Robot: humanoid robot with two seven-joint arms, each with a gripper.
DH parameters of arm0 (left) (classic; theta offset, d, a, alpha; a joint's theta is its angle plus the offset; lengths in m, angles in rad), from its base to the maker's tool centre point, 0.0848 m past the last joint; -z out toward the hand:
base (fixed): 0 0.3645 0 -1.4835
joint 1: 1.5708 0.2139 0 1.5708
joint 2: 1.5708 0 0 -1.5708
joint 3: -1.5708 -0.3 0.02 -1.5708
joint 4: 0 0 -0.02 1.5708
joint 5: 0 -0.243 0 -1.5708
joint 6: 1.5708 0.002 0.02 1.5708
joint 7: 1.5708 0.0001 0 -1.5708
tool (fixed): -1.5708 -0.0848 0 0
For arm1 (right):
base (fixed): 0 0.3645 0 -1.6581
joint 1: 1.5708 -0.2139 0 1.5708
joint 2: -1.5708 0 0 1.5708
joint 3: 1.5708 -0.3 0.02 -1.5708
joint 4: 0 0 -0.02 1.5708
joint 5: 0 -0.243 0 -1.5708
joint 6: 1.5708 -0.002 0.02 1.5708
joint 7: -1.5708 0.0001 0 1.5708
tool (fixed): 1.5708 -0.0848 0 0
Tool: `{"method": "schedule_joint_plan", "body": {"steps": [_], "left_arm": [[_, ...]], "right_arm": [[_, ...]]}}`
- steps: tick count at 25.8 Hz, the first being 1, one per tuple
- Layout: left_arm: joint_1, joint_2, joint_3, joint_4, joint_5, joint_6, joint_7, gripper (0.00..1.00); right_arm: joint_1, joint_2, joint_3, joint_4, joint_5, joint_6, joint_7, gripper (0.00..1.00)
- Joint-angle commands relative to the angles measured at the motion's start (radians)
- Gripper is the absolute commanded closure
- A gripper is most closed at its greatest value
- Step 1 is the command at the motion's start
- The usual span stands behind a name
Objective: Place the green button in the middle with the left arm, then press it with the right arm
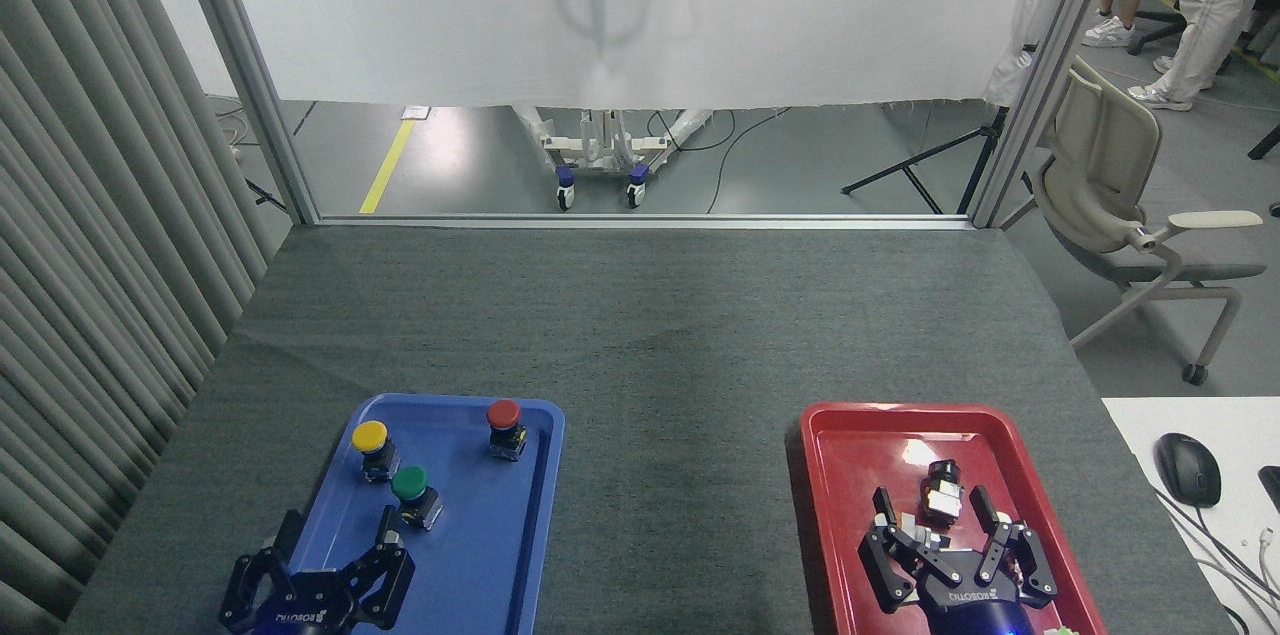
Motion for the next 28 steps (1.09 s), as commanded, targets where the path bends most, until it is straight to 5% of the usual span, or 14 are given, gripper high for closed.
{"method": "schedule_joint_plan", "body": {"steps": [1, 28], "left_arm": [[0.0, -0.001, 0.0, 0.0, 0.001, 0.0, -0.003, 0.0], [-0.005, 0.025, -0.002, -0.011, -0.009, -0.055, 0.007, 0.0]], "right_arm": [[-0.002, 0.0, 0.0, 0.001, 0.0, -0.001, 0.0, 0.0], [-0.01, 0.023, -0.005, 0.008, 0.026, -0.028, 0.003, 0.0]]}}
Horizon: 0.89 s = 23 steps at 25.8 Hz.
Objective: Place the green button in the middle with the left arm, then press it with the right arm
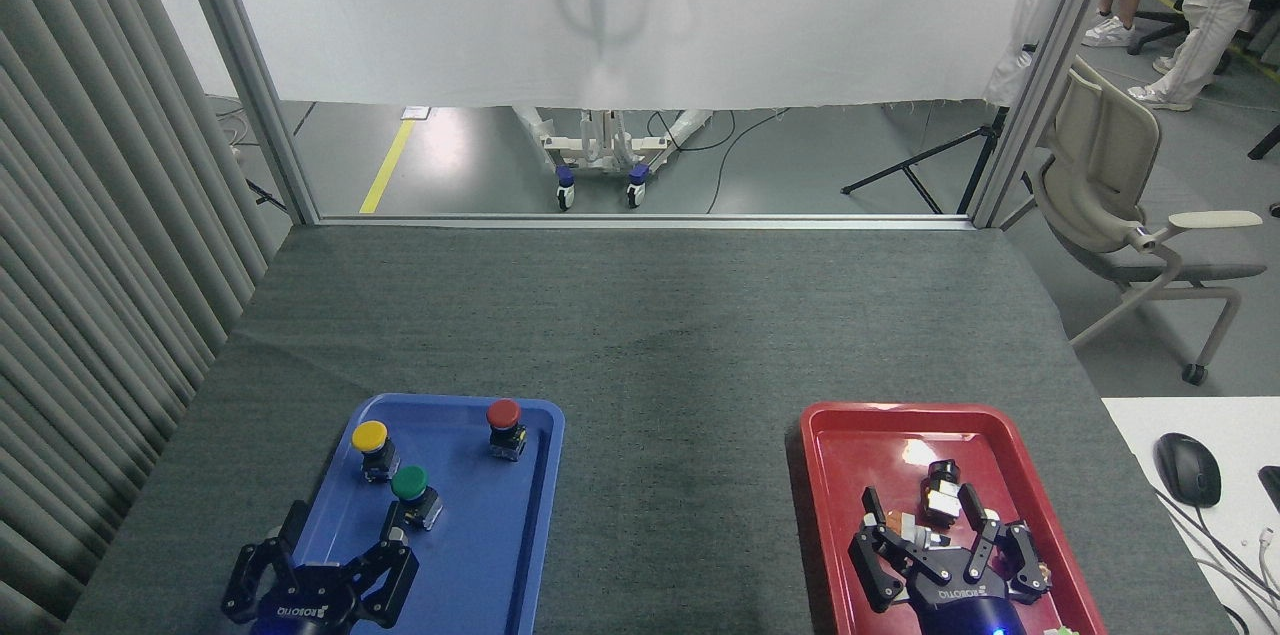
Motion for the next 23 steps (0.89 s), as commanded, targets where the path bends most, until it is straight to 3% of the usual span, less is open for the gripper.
{"method": "schedule_joint_plan", "body": {"steps": [1, 11, 18, 23], "left_arm": [[-0.001, 0.011, 0.0, 0.0, 0.0, -0.012, 0.004, 0.0], [-0.005, 0.019, 0.0, 0.035, 0.0, -0.016, -0.004, 0.01], [-0.008, 0.019, -0.002, 0.04, 0.0, -0.025, -0.013, 0.01], [-0.01, 0.021, -0.003, 0.055, -0.002, -0.027, -0.015, 0.01]], "right_arm": [[0.0, 0.006, -0.001, 0.0, 0.003, -0.002, 0.002, 0.0], [0.0, 0.01, -0.004, -0.021, 0.003, -0.091, -0.002, 0.0], [0.0, 0.029, -0.003, -0.021, 0.006, -0.002, -0.005, 0.0], [0.002, 0.029, 0.0, -0.021, 0.009, -0.022, -0.005, 0.0]]}}
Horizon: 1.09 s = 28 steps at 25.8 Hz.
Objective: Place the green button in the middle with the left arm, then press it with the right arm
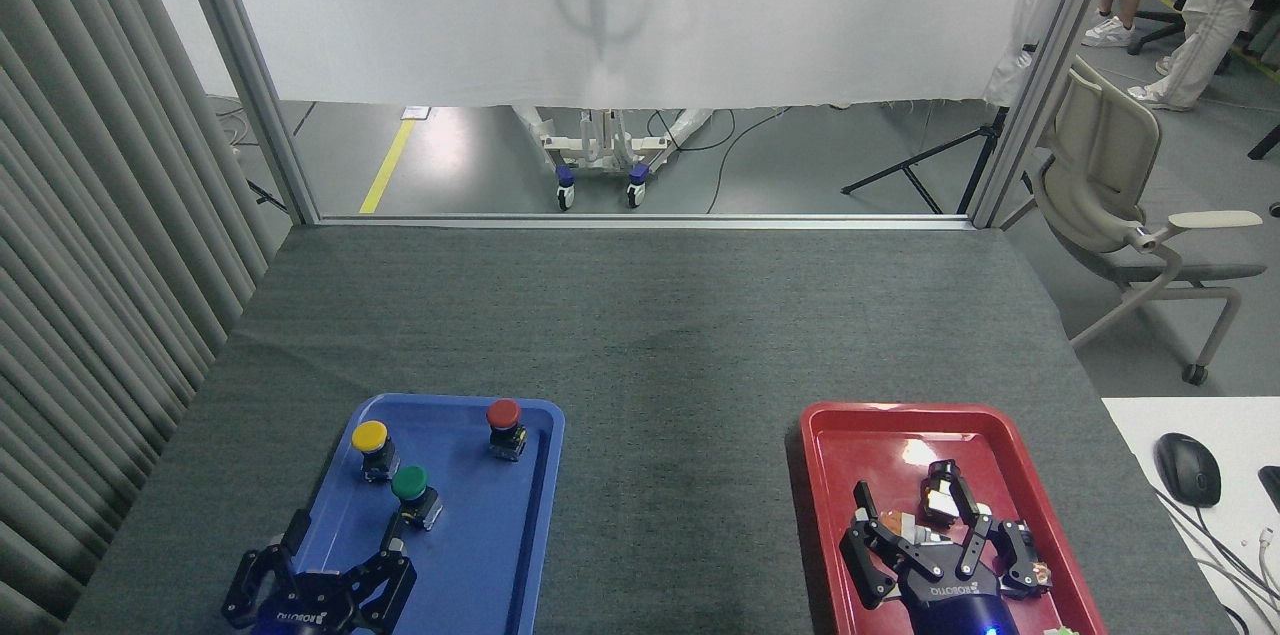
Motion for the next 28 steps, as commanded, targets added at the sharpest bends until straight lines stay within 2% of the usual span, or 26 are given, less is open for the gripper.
{"method": "schedule_joint_plan", "body": {"steps": [1, 9, 14, 28], "left_arm": [[-0.006, -0.001, -0.001, 0.012, -0.001, -0.002, -0.002, 0.01], [-0.047, 0.001, -0.006, 0.103, -0.002, -0.025, -0.002, 0.01], [-0.164, 0.012, -0.043, 0.268, -0.011, -0.073, -0.002, 0.01], [-0.274, 0.026, -0.104, 0.458, -0.024, -0.122, -0.002, 0.02]], "right_arm": [[-0.001, 0.002, 0.0, 0.0, 0.002, -0.002, 0.0, 0.0], [-0.001, -0.007, 0.0, 0.0, 0.0, 0.001, 0.004, 0.0], [0.004, -0.009, 0.003, 0.004, 0.002, 0.005, 0.004, 0.0], [0.001, -0.01, 0.003, 0.004, 0.004, 0.004, 0.004, 0.0]]}}
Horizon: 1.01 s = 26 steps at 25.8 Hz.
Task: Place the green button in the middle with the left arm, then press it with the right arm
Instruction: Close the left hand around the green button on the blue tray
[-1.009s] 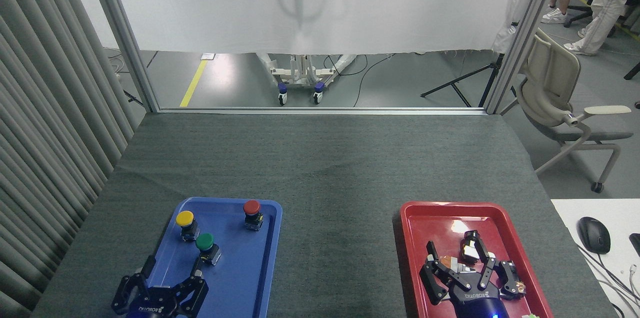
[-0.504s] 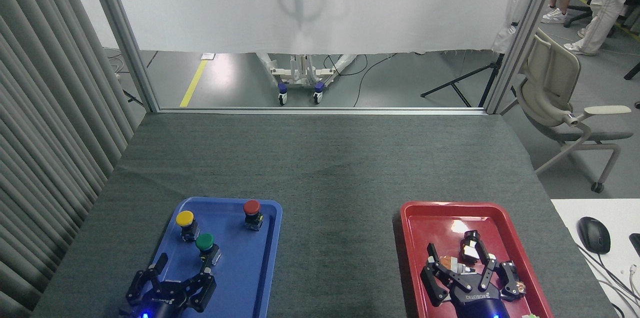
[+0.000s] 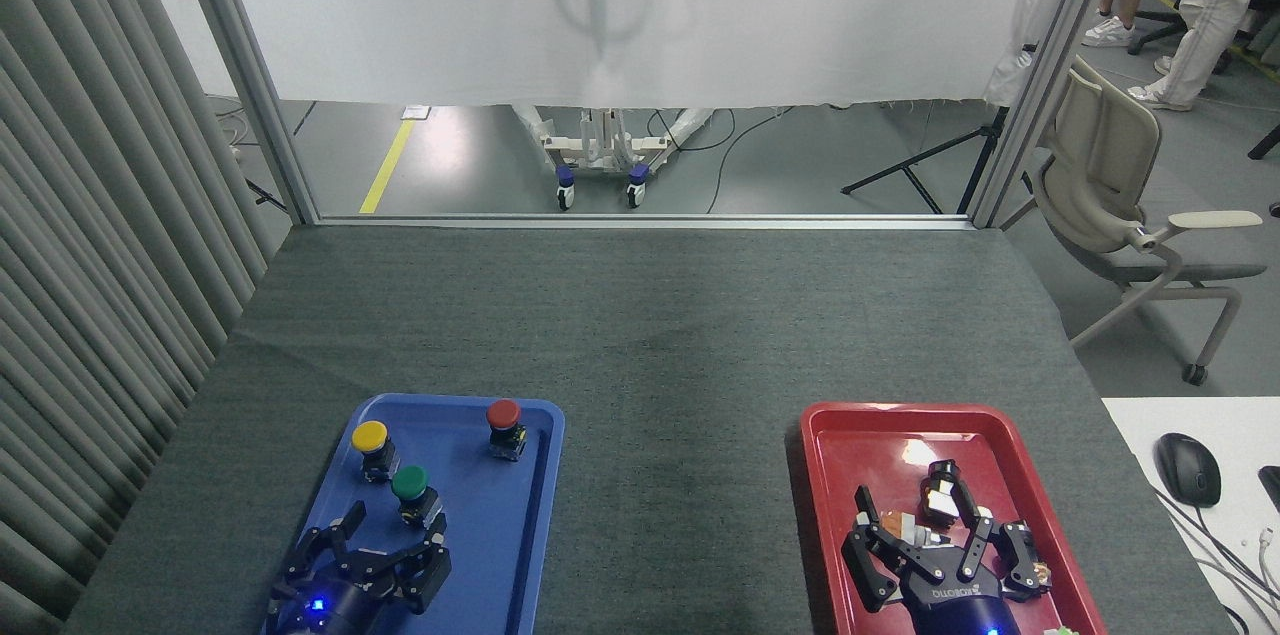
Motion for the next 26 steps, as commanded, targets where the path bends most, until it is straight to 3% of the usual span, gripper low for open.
{"method": "schedule_joint_plan", "body": {"steps": [1, 7, 17, 23, 26], "left_arm": [[-0.021, 0.001, -0.011, 0.027, -0.001, -0.009, 0.0, 0.02], [-0.056, -0.002, -0.017, 0.063, -0.001, -0.029, 0.0, 0.09], [-0.07, -0.005, -0.031, 0.089, 0.001, -0.032, 0.0, 0.72], [-0.067, 0.004, -0.037, 0.085, -0.001, -0.102, 0.008, 1.0], [-0.06, 0.021, -0.037, 0.056, -0.004, -0.145, 0.01, 1.0]], "right_arm": [[-0.001, 0.004, 0.0, 0.0, 0.0, 0.0, -0.003, 0.0], [-0.001, 0.003, 0.0, 0.0, 0.0, -0.003, -0.003, 0.0], [-0.001, 0.009, 0.0, -0.006, 0.0, -0.002, -0.003, 0.0], [-0.002, 0.009, 0.002, -0.006, 0.002, -0.002, -0.003, 0.0], [-0.002, 0.009, 0.002, -0.006, 0.002, -0.002, -0.005, 0.0]]}}
